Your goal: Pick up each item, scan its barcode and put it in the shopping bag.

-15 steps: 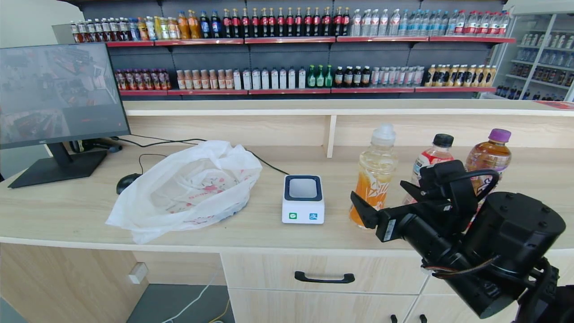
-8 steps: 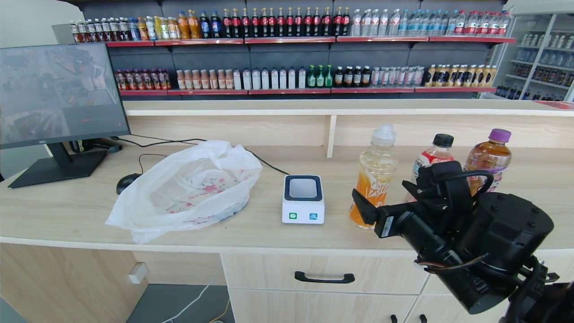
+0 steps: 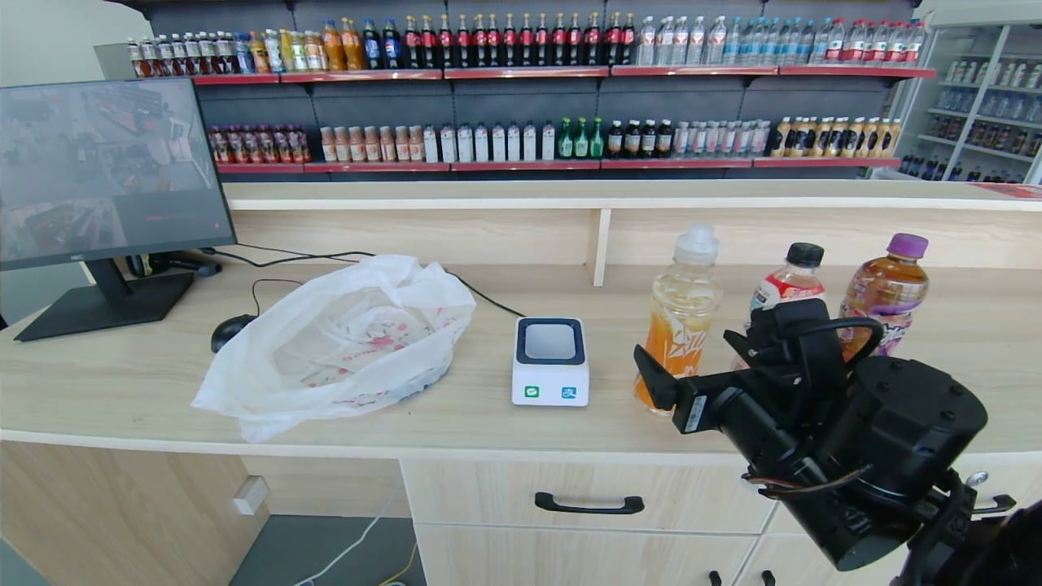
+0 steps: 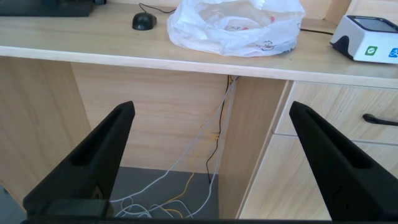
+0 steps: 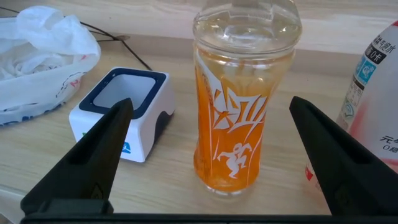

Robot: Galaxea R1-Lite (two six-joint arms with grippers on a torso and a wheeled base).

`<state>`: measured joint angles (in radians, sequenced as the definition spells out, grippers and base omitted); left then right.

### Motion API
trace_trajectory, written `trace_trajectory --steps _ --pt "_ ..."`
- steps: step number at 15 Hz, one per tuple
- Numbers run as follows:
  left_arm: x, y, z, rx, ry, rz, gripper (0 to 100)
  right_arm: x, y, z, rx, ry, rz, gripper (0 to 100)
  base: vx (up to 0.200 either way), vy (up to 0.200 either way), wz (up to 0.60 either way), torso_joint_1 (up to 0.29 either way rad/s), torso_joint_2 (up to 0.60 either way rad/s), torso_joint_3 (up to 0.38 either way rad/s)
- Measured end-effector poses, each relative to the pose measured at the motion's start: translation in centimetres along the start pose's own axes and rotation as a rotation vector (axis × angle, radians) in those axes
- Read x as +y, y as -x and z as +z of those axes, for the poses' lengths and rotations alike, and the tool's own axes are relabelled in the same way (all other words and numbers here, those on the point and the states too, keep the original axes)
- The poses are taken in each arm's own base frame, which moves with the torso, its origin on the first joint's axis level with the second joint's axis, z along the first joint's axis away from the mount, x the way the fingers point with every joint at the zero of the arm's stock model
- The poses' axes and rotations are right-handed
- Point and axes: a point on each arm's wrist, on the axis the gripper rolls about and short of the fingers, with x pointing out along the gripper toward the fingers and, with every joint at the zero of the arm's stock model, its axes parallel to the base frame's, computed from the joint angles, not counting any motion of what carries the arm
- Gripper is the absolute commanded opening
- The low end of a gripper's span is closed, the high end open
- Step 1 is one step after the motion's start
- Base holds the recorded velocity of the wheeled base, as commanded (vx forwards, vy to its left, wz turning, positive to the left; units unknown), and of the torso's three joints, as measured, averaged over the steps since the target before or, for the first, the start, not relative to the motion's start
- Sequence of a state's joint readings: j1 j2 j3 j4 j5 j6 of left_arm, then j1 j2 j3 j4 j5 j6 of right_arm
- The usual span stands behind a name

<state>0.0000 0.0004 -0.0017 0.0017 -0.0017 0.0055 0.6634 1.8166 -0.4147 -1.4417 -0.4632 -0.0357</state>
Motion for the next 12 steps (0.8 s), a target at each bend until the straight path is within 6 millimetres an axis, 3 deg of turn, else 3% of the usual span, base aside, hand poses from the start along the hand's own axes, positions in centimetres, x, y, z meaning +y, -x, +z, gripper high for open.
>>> trace_trajectory --steps 6,12 --pt "0.0 0.0 0.0 0.0 0.0 0.0 100 -0.2 -1.5 -0.1 -0.013 -0.002 -0.031 100 0.0 0.0 0.0 0.0 0.0 0.0" --pt "0.0 0.0 0.0 0.0 0.0 0.0 100 -0.6 -2.6 -1.6 0.031 0.017 -0.045 100 0.0 0.0 0.0 0.0 0.0 0.0"
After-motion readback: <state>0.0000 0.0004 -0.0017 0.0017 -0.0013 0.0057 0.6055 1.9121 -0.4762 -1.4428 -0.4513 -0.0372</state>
